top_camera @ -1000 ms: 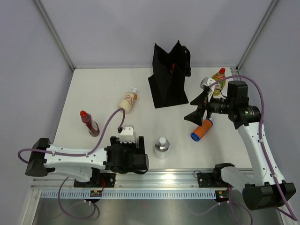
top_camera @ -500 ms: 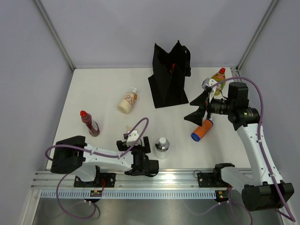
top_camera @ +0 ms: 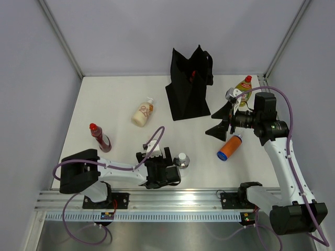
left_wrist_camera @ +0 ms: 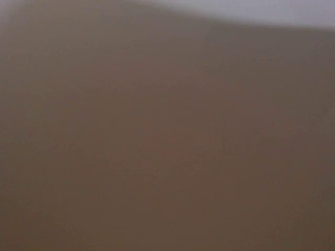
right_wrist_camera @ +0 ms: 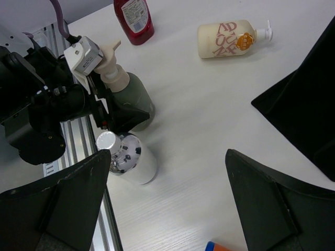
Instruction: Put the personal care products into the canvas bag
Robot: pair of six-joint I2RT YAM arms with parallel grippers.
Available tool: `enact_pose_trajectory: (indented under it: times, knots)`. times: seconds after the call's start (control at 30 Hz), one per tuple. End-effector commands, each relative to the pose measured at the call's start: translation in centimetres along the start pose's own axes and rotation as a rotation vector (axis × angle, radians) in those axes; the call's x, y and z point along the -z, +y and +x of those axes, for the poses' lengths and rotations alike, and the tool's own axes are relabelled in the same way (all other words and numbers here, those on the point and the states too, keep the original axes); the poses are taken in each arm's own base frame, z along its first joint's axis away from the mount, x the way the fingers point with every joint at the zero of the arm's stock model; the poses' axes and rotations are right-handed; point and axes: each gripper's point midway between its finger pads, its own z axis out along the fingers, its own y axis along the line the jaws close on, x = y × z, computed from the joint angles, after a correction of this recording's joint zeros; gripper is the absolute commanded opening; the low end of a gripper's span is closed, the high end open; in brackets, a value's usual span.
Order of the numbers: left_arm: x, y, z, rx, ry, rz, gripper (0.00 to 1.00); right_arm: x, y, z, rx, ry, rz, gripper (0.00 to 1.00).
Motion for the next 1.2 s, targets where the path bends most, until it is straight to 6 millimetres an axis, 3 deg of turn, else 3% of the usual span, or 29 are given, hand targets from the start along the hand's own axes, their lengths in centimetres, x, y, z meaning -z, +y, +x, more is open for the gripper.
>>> enact_pose_trajectory:
  times: [0.0,0.1,0.27,0.47,0.53,0.57,0.6,0.73,0.8,0.83,0.87,0.93,0.97,1.07,1.1,1.17]
  knots:
    - [0.3,-1.4,1.4,0.058,0.076,0.043,0.97,0.0,0.2,-0.6,0.023,-0.026,-0.023,0.99]
    - [0.4,-1.2,1.3,0.059,0.082,0.048,0.91,0.1,0.2,-0.5,0.021,-0.025,-0.022,0.99]
    - [0.6,-0.9,-0.2,0.043,0.057,0.062,0.61,0.0,0.3,-0.2,0.011,-0.021,-0.028,0.99]
    - [1.2,-0.5,-4.7,-0.015,-0.041,0.102,0.38,0.1,0.4,-0.1,0.006,-0.019,-0.032,0.99]
    - [1.5,-1.1,-6.3,0.042,-0.049,0.17,0.32,0.1,0.4,-0.1,0.007,-0.021,-0.032,1.0]
    - [1.6,-1.1,-6.8,-0.024,-0.056,0.205,0.28,0.0,0.4,0.0,0.005,-0.019,-0.034,0.99]
    - [1.8,-2.4,-8.0,0.054,-0.067,0.266,0.22,0.0,0.4,0.1,0.004,-0.017,-0.034,1.0]
    - [1.6,-2.6,-10.5,0.094,-0.059,0.415,0.08,0.0,0.3,0.2,0.002,-0.016,-0.034,0.99]
    - [1.7,-2.4,-13.0,0.086,-0.102,0.442,0.0,0.0,0.3,0.2,0.001,-0.016,-0.035,1.0]
    - [2.1,-3.2,-13.6,0.071,-0.096,0.497,0.0,0.0,0.3,0.2,0.0,-0.015,-0.037,0.99]
    - [2.6,-3.6,-15.6,0.067,-0.126,0.527,0.0,0.0,0.3,0.3,-0.002,-0.015,-0.036,1.0]
    - [3.0,-4.4,-17.8,0.04,-0.144,0.581,0.0,0.0,0.2,0.3,-0.004,-0.014,-0.033,0.99]
    - [3.6,-5.2,-20.3,0.051,-0.169,0.603,0.0,0.0,0.2,0.3,-0.006,-0.013,-0.035,0.99]
    - [3.7,-6.5,-24.5,0.041,-0.206,0.653,0.0,0.0,0.0,0.3,-0.008,-0.014,-0.022,0.99]
    - [3.5,-7.3,-27.9,0.069,-0.244,0.654,0.0,0.1,-0.1,0.4,-0.01,-0.012,-0.015,1.0]
    - [3.9,-8.9,-30.8,0.068,-0.274,0.712,0.0,0.2,-0.3,0.4,-0.008,-0.013,-0.009,1.0]
